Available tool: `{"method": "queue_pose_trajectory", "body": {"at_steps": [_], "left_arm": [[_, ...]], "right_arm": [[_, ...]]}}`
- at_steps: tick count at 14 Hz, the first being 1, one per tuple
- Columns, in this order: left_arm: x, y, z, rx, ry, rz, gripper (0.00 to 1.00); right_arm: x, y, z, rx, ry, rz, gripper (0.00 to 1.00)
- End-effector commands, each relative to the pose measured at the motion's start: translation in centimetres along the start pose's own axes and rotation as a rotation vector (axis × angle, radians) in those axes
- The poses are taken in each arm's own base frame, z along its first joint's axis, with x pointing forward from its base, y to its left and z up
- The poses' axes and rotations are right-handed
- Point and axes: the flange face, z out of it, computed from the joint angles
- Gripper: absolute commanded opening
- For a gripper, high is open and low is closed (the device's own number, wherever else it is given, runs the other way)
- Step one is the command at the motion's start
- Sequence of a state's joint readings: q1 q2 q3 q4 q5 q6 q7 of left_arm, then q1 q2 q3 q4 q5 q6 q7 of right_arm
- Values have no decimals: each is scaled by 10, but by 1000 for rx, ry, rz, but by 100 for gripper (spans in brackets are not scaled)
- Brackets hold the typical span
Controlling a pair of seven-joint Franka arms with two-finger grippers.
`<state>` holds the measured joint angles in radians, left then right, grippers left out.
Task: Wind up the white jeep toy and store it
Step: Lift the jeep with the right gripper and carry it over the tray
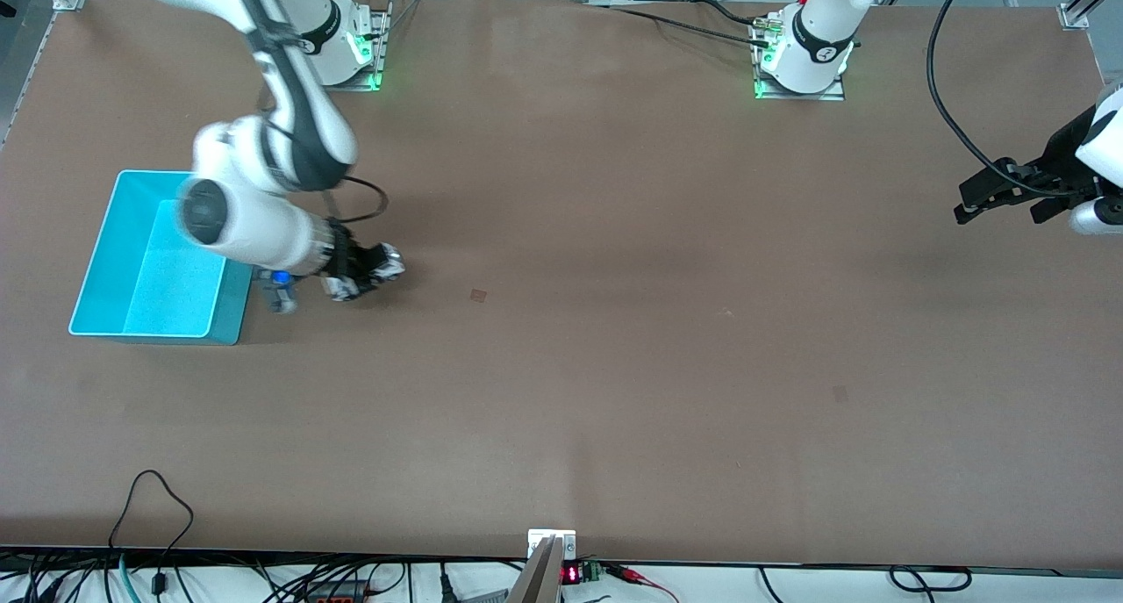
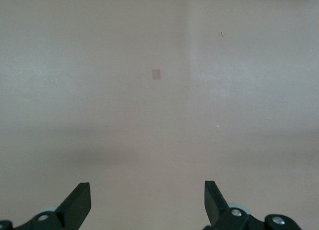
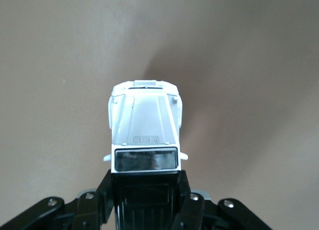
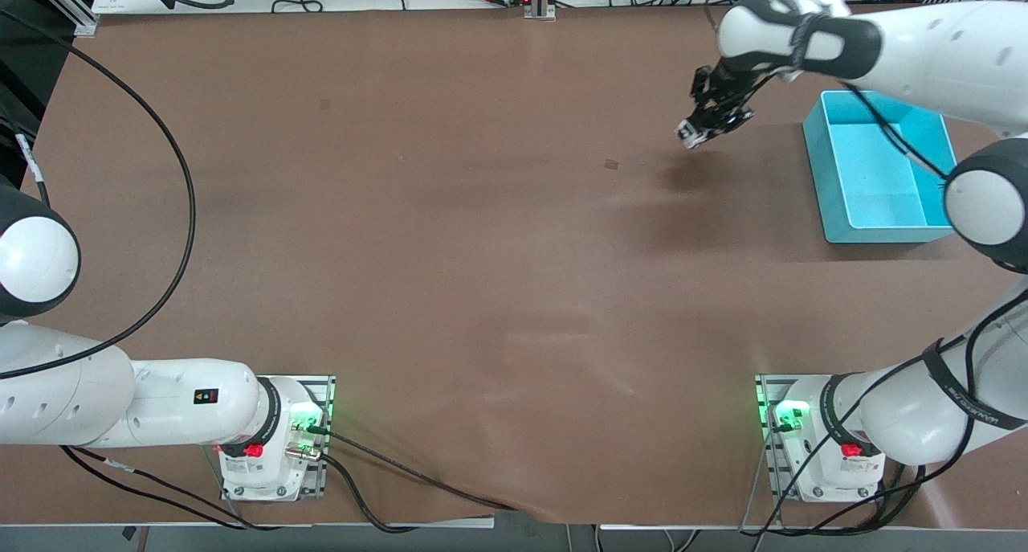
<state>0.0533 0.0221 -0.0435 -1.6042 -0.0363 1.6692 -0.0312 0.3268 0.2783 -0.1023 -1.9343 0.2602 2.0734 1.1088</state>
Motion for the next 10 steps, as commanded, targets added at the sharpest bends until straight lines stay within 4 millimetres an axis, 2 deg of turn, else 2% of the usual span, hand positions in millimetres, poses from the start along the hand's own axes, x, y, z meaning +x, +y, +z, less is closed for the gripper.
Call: {"method": "queue_pose_trajectory", "body": {"at_steps": [1,3,5,7,10], "left_arm": [[-8,4,-4,-4,12,18,100],[-8,8,-4,-9,12,23,100],[-8,9,-4,-9,10,26,100],[-8,10,-3,-9,7,26,100],[-9,14,-2,-9,7,32,100]], "right_arm": [[27,40,-57,0,-4,-140,3],[64,76,-93,-18,13,-260,3],[96,107,-115,-25,19,-374,3],[126,136,-131,-45,46,-502,3],[162,168,-139,-91,71,-685,3]]}}
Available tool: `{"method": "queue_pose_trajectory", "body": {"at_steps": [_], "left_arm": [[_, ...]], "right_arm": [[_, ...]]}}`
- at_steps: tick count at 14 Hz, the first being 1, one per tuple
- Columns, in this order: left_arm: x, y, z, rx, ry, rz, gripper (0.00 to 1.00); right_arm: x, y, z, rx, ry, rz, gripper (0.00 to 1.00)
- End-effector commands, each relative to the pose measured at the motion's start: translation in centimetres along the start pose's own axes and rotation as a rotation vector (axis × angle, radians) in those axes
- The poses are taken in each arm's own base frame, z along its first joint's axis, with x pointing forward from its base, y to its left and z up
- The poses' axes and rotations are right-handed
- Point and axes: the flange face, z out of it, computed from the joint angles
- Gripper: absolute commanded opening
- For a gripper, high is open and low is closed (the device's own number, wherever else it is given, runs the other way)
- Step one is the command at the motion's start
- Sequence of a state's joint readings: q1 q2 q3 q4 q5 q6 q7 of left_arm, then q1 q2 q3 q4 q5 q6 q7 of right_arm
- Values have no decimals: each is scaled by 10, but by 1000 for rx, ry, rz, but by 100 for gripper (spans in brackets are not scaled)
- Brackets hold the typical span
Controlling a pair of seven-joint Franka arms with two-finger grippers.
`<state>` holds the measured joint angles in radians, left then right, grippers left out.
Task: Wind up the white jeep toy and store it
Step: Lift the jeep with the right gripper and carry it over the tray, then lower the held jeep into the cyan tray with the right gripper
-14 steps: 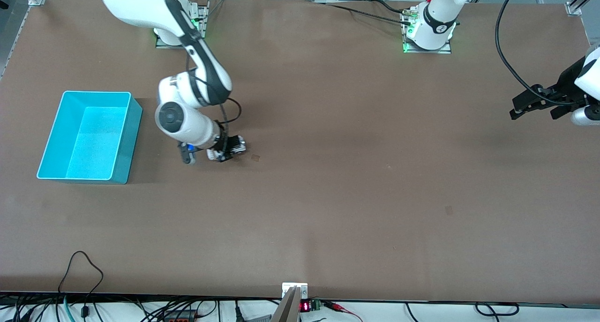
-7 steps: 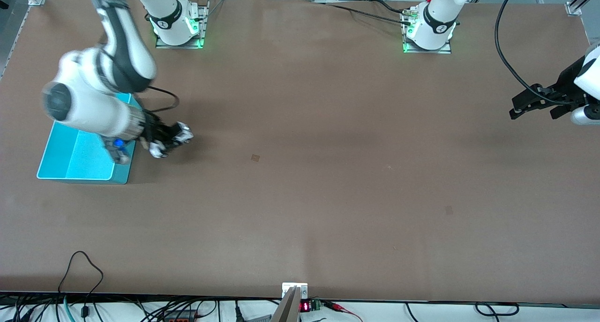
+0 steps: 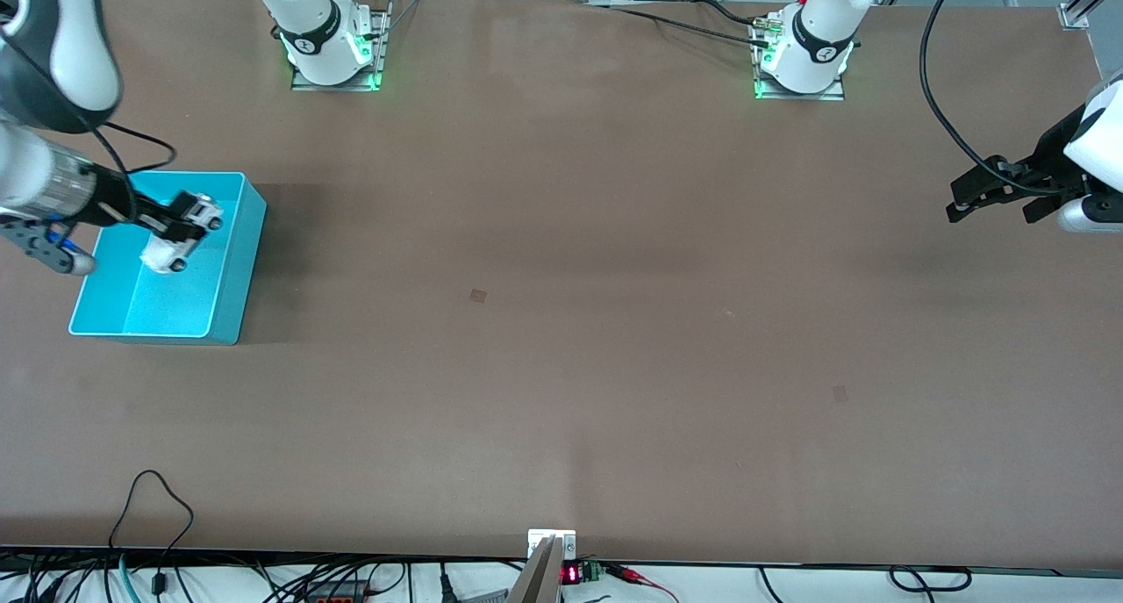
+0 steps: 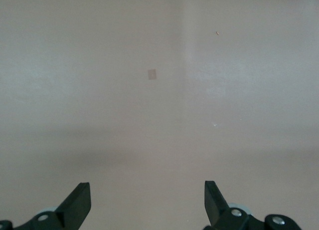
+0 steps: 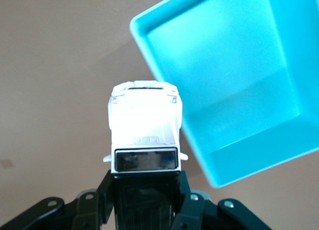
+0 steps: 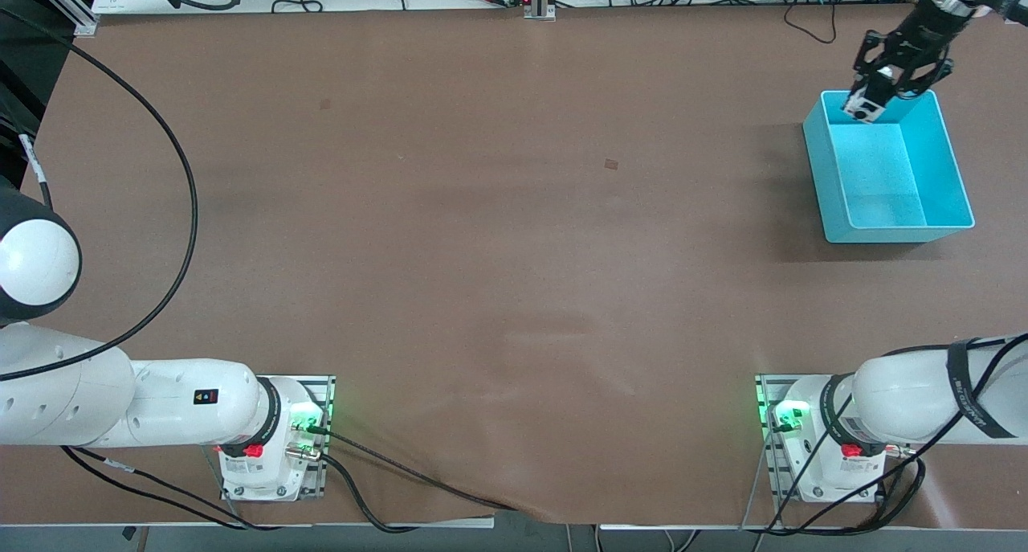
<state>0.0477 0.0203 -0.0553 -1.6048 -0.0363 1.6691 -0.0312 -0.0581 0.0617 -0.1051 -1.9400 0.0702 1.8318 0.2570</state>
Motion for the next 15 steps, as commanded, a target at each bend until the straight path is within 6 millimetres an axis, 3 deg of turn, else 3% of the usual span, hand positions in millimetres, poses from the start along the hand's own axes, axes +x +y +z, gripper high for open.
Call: {"method": "queue_pose_trajectory", "body": {"at_steps": [1,3,6,9,15], "left_arm": [[-7,7,0,-10,3,21,100],[-8,8,4,-15,-4,21,100],[-8,9,5,-16,-5,23,100],[-8,9,8,-16,-13,22,100],[-5,6,7,-16,15,16,100]], "right_arm": [[3,32,-6,-59,18,-164,3],[14,53,-2,-80,34,-243,3],[39,84,21,-85,60,-352,3],[51,85,50,-89,27,-351,3],[64,73,88,-116,4,-393,5]]}}
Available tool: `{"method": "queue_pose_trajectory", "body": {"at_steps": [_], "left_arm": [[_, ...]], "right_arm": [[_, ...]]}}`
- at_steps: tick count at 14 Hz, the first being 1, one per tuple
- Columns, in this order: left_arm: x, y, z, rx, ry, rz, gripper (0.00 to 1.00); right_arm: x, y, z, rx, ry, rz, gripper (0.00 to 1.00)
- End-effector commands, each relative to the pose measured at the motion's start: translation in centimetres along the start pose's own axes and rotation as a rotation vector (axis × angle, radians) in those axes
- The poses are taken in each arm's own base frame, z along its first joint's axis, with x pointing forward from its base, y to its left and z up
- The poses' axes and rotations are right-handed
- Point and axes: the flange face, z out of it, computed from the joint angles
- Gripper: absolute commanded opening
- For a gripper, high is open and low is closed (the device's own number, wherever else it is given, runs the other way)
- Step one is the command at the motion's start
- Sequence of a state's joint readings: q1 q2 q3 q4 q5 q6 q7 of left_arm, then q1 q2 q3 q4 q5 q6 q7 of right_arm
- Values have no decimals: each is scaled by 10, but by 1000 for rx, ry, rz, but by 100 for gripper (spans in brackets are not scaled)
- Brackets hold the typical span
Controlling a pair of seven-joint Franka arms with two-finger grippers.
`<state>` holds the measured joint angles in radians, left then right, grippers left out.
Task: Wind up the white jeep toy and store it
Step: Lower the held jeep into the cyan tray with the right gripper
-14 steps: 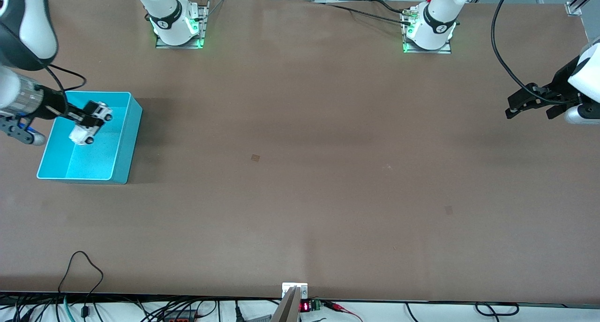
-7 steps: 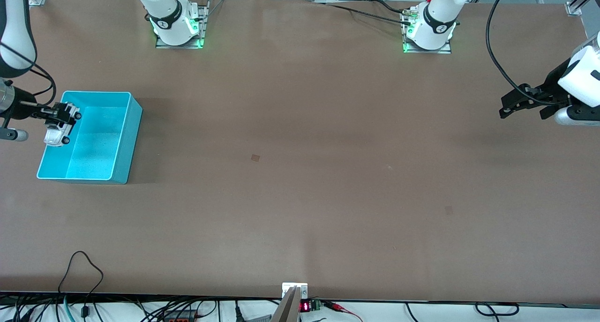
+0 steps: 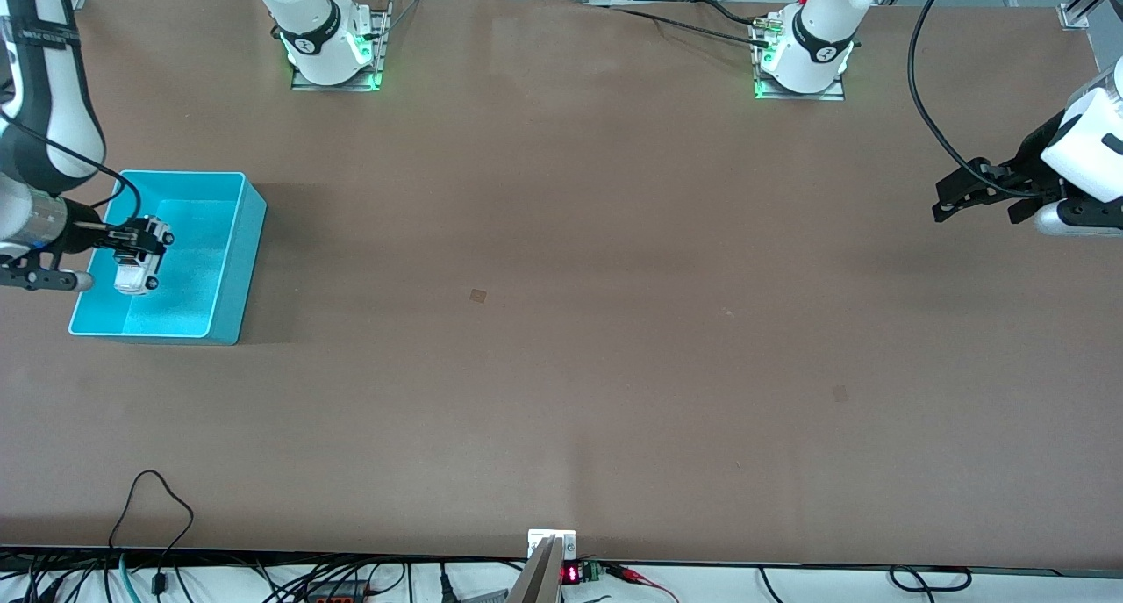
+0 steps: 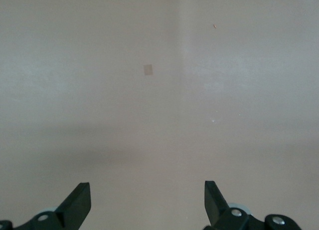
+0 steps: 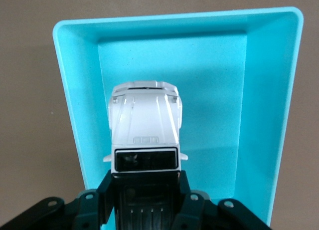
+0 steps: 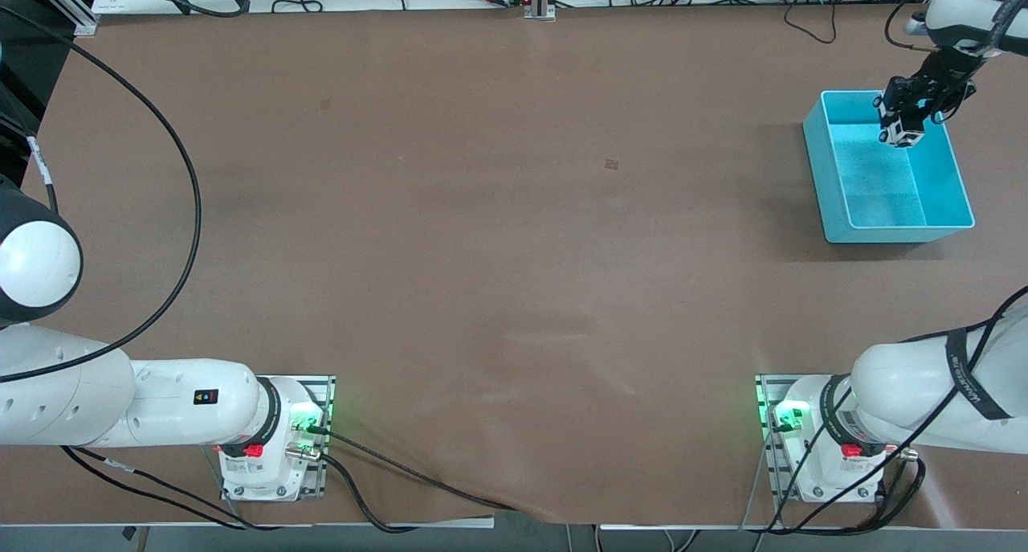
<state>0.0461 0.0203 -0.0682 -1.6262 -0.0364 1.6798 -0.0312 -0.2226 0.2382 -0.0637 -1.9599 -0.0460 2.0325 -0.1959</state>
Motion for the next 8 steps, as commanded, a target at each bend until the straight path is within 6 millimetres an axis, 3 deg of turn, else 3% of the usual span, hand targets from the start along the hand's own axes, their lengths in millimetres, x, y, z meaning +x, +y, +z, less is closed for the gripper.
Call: {"method": "queue_pose_trajectory", "body": {"at_steps": [1,4,8], "left_arm": [[-4,-5,-2,-16,33,-4,100],[-9,-7,-9,-11,41,-6,100],[-11,-6,-10,-7,41,-6,100]], "right_arm": [[4,5,17,-15,-22,-27,6],[14,12,47,-16,-22,-33,6],[18,19,68,-35,-31,-56,6]]}}
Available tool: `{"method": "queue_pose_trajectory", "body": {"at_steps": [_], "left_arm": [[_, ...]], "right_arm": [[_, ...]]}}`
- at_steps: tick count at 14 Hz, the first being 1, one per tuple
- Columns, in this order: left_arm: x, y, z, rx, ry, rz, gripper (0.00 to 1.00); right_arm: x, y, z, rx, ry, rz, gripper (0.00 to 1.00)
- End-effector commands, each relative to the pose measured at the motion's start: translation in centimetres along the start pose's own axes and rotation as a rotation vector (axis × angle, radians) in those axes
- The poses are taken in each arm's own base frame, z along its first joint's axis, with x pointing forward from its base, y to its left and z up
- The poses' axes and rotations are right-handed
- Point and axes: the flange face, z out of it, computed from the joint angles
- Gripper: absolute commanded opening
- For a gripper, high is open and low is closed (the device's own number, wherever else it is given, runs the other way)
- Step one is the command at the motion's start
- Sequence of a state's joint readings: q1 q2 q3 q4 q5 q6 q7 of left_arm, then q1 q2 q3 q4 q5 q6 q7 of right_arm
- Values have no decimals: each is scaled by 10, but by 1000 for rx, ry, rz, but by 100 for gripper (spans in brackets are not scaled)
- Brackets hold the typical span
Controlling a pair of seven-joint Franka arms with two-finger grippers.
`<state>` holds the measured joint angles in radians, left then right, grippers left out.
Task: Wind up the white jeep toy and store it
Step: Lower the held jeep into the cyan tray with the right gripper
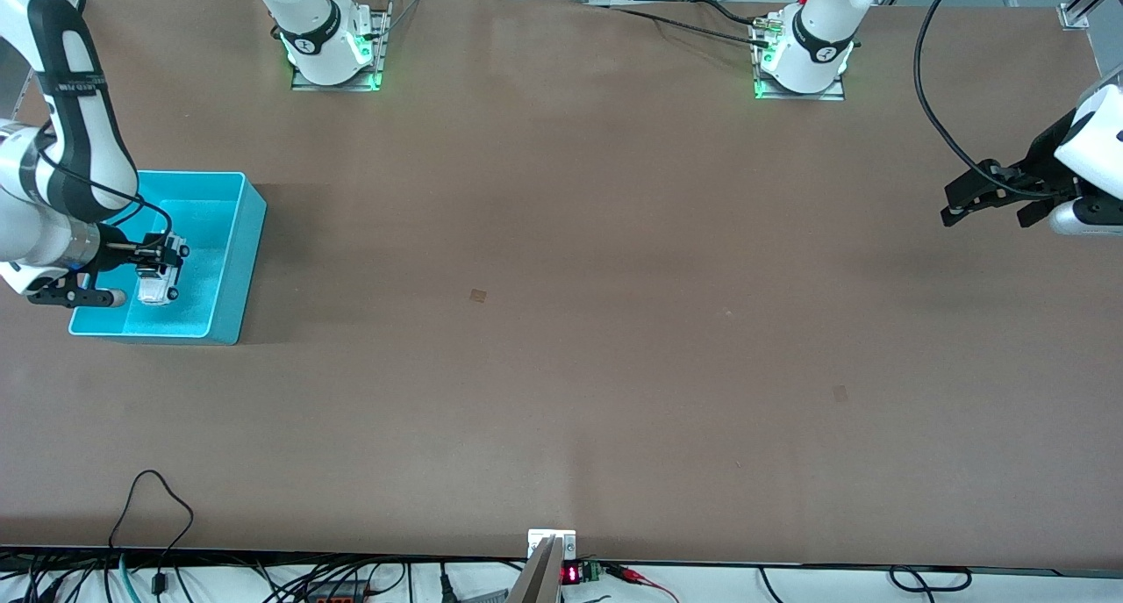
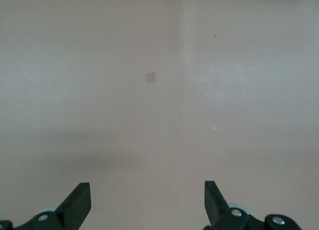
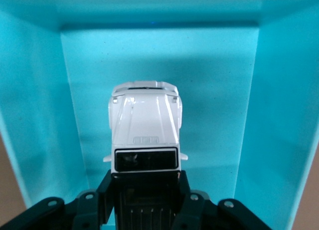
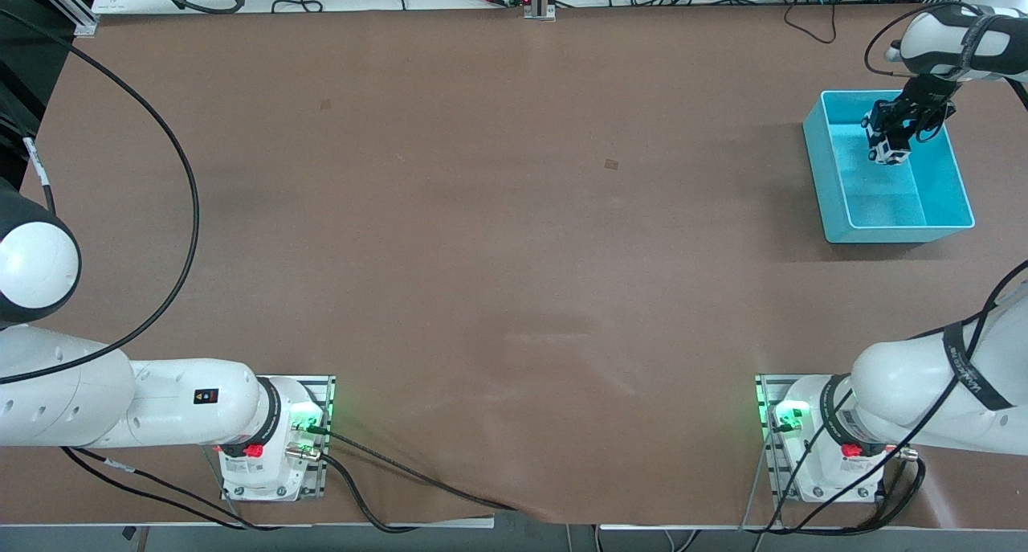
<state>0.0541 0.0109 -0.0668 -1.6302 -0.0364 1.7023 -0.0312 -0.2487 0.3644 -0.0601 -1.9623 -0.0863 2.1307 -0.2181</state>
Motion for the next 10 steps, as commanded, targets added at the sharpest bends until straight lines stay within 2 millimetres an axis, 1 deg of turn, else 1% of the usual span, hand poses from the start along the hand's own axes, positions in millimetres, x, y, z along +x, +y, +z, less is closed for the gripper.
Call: {"method": "queue_pose_trajectory", "body": {"at_steps": [1,3,5,6,10], "left_arm": [[-11,-1,-4,-7,11,2,100],[-12,-3,-5,-5,2,1,100],[-15,-3,-9,-4,-3,1,100],[-15,-3,-9,-4,-3,1,100],[-15,-4,-9,-1,-3,0,100]], "right_arm": [[4,4,10,-7,-1,-30,6],[6,5,24,-5,-5,-28,6],[7,7,32,-3,-13,-27,6],[9,6,39,-2,-14,-29,6],[13,3,51,-1,-10,-32,7]]}}
